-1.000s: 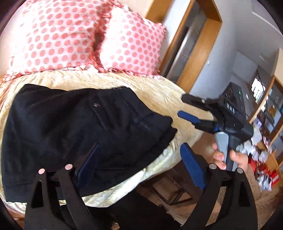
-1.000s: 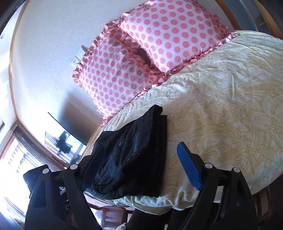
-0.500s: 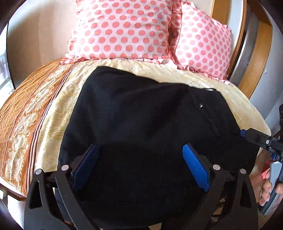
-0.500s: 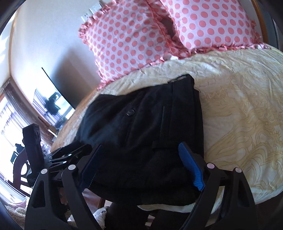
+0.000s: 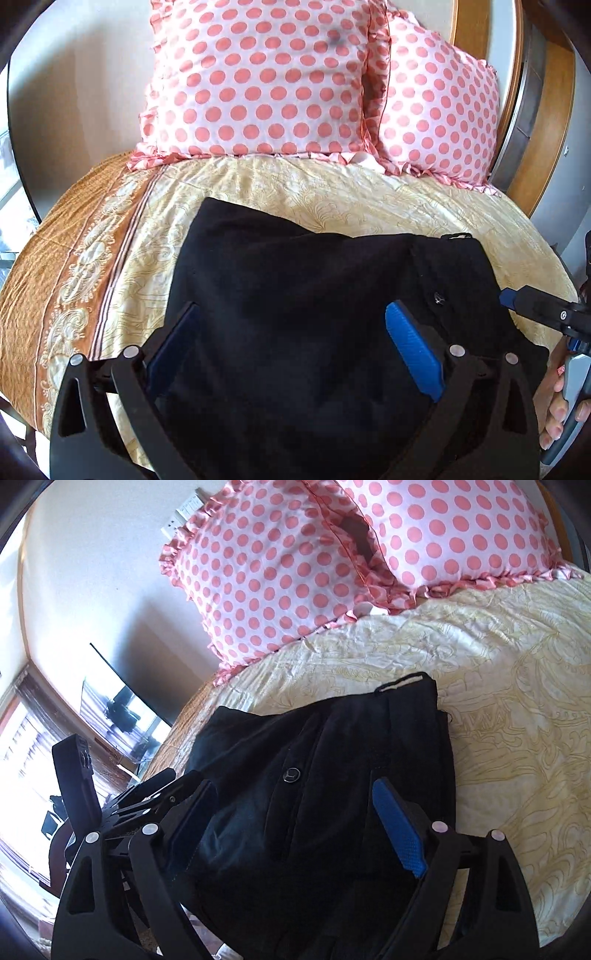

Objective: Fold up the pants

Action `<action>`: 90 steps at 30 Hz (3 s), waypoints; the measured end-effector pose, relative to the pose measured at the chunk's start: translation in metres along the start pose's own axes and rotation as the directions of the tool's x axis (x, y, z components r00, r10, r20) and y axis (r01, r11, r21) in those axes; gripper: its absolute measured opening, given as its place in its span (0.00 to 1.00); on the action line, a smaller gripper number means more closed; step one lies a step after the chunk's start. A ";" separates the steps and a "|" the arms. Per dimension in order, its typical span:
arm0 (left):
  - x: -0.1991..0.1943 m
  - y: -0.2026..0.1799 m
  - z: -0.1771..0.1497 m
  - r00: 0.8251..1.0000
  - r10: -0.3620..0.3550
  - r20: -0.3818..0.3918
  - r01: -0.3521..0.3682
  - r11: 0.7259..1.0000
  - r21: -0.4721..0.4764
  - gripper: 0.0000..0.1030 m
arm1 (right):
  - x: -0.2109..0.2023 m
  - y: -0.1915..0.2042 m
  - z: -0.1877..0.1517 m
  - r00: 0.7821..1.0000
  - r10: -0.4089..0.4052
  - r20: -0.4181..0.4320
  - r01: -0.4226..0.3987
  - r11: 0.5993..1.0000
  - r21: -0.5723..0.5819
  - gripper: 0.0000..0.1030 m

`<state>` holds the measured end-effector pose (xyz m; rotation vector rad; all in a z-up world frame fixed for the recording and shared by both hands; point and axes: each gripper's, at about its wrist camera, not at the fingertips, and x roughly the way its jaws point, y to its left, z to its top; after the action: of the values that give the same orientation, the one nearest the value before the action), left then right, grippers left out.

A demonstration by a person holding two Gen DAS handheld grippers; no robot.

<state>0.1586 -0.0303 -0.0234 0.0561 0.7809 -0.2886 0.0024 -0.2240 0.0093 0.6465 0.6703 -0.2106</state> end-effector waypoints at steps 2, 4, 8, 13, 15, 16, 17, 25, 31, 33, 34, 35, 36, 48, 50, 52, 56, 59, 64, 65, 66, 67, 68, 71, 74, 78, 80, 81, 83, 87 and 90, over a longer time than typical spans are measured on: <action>0.024 0.000 0.000 0.996 0.035 -0.077 -0.035 0.999 0.002 0.96 | 0.021 -0.012 -0.002 0.993 -0.061 -0.098 0.066 0.997 0.046 0.89; 0.040 0.005 -0.004 0.990 0.042 -0.136 -0.046 0.999 -0.021 0.96 | 0.021 -0.012 -0.005 0.994 -0.068 -0.080 0.071 0.997 0.028 0.90; 0.043 0.005 -0.008 0.988 0.064 -0.139 -0.066 0.998 -0.010 0.97 | 0.023 -0.008 -0.007 0.992 -0.095 -0.079 0.094 0.995 -0.012 0.90; 0.038 0.007 -0.010 0.989 0.065 -0.130 -0.068 0.998 -0.015 0.97 | 0.022 -0.005 -0.007 0.992 -0.100 -0.077 0.098 0.995 -0.033 0.92; 0.029 0.009 -0.012 0.991 0.068 -0.119 -0.071 0.997 -0.023 0.97 | 0.015 -0.002 -0.009 0.994 -0.091 -0.062 0.088 0.995 -0.043 0.92; 0.024 0.011 -0.014 0.991 0.064 -0.115 -0.068 0.997 -0.030 0.97 | 0.010 0.001 -0.010 0.995 -0.079 -0.055 0.076 0.996 -0.053 0.92; 0.017 0.013 -0.016 0.992 0.058 -0.109 -0.063 0.997 -0.036 0.97 | 0.004 0.005 -0.013 0.997 -0.061 -0.049 0.058 0.996 -0.066 0.92; -0.016 0.012 -0.063 0.995 0.014 -0.100 -0.013 1.000 0.007 0.98 | 0.000 0.027 -0.050 0.982 -0.179 -0.063 0.156 0.951 -0.267 0.92; -0.020 0.012 -0.081 1.000 0.009 0.000 -0.009 0.999 0.039 0.98 | -0.007 0.032 -0.043 0.987 -0.156 -0.040 0.139 0.949 -0.283 0.95; -0.027 0.017 -0.086 1.000 -0.021 0.023 0.020 1.000 0.016 0.98 | -0.020 0.013 -0.025 0.996 -0.083 -0.016 0.079 0.983 -0.169 0.95; -0.031 0.019 -0.089 0.999 -0.035 0.038 0.035 0.999 0.007 0.98 | -0.023 0.003 -0.016 0.997 -0.074 -0.007 0.072 0.990 -0.117 0.94; -0.034 0.021 -0.091 0.998 -0.042 0.048 0.042 0.999 0.002 0.98 | -0.024 -0.011 -0.007 0.997 -0.074 0.002 0.074 0.995 -0.062 0.90; -0.036 0.022 -0.093 0.997 -0.046 0.055 0.046 0.999 -0.003 0.98 | -0.022 -0.024 0.001 0.998 -0.065 -0.003 0.065 0.998 -0.016 0.85; -0.041 0.025 -0.102 0.995 -0.057 0.084 0.057 0.998 0.003 0.98 | 0.008 -0.075 0.014 0.990 0.056 -0.128 -0.034 0.985 0.169 0.65; -0.040 0.025 -0.102 0.995 -0.059 0.086 0.058 0.998 0.008 0.98 | 0.009 -0.077 0.013 0.989 0.058 -0.138 -0.034 0.985 0.168 0.65; -0.040 0.025 -0.103 0.994 -0.062 0.087 0.060 0.998 0.017 0.98 | 0.008 -0.080 0.012 0.987 0.074 -0.140 -0.049 0.983 0.174 0.65; -0.040 0.026 -0.104 0.993 -0.070 0.093 0.068 0.997 0.019 0.98 | 0.011 -0.075 0.013 0.986 0.069 -0.154 -0.049 0.990 0.136 0.58; -0.039 0.026 -0.105 0.993 -0.065 0.096 0.064 0.998 0.018 0.98 | 0.010 -0.055 0.010 0.990 0.019 -0.140 -0.015 0.999 0.029 0.38; -0.038 0.026 -0.105 0.994 -0.055 0.090 0.054 0.998 0.014 0.98 | 0.003 0.000 -0.005 0.987 -0.157 -0.044 0.139 0.951 -0.275 0.35; -0.038 0.026 -0.105 0.995 -0.053 0.089 0.052 0.999 0.013 0.98 | 0.002 0.012 -0.010 0.983 -0.182 -0.022 0.165 0.928 -0.335 0.35; -0.038 0.026 -0.105 0.995 -0.050 0.088 0.050 0.999 0.012 0.98 | 0.001 0.021 -0.014 0.979 -0.203 -0.002 0.187 0.904 -0.385 0.35; -0.037 0.026 -0.105 0.995 -0.049 0.089 0.048 0.999 0.012 0.98 | 0.001 0.026 -0.017 0.977 -0.215 0.011 0.200 0.888 -0.414 0.35; -0.037 0.026 -0.105 0.995 -0.049 0.089 0.048 0.999 0.012 0.98 | 0.001 0.027 -0.017 0.976 -0.219 0.011 0.204 0.887 -0.414 0.35; -0.036 0.026 -0.104 0.995 -0.047 0.088 0.046 0.999 0.010 0.98 | 0.003 -0.003 -0.004 0.984 -0.172 -0.041 0.156 0.954 -0.256 0.35; -0.036 0.027 -0.104 0.995 -0.051 0.088 0.050 0.999 0.009 0.98 | 0.007 -0.035 0.002 0.990 -0.103 -0.093 0.095 0.991 -0.094 0.36; -0.036 0.028 -0.102 0.995 -0.056 0.081 0.055 0.998 0.007 0.98 | 0.012 -0.055 0.004 0.993 -0.019 -0.119 0.021 1.000 0.019 0.40; -0.036 0.028 -0.101 0.996 -0.056 0.075 0.055 0.998 0.010 0.98 | 0.014 -0.056 0.003 0.993 0.000 -0.114 0.002 1.000 0.022 0.40; -0.036 0.027 -0.101 0.996 -0.057 0.071 0.057 0.998 0.010 0.98 | 0.014 -0.054 0.002 0.994 0.005 -0.108 -0.003 1.000 0.015 0.33; -0.040 0.031 -0.096 0.995 -0.079 0.058 0.080 0.997 -0.006 0.98 | 0.011 -0.049 0.002 0.995 0.028 -0.099 -0.029 1.000 -0.002 0.21; -0.055 0.061 -0.074 0.979 -0.191 0.075 0.200 0.971 -0.131 0.98 | 0.003 -0.036 0.006 0.995 0.064 -0.075 -0.067 0.997 -0.044 0.18; -0.057 0.094 -0.050 0.967 -0.238 0.087 0.252 0.941 -0.227 0.98 | 0.002 -0.031 0.008 0.995 0.069 -0.071 -0.074 0.995 -0.067 0.18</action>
<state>0.1119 0.0809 -0.0244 -0.2761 0.7602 -0.4295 -0.0037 -0.2532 -0.0017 0.6118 0.7167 -0.0987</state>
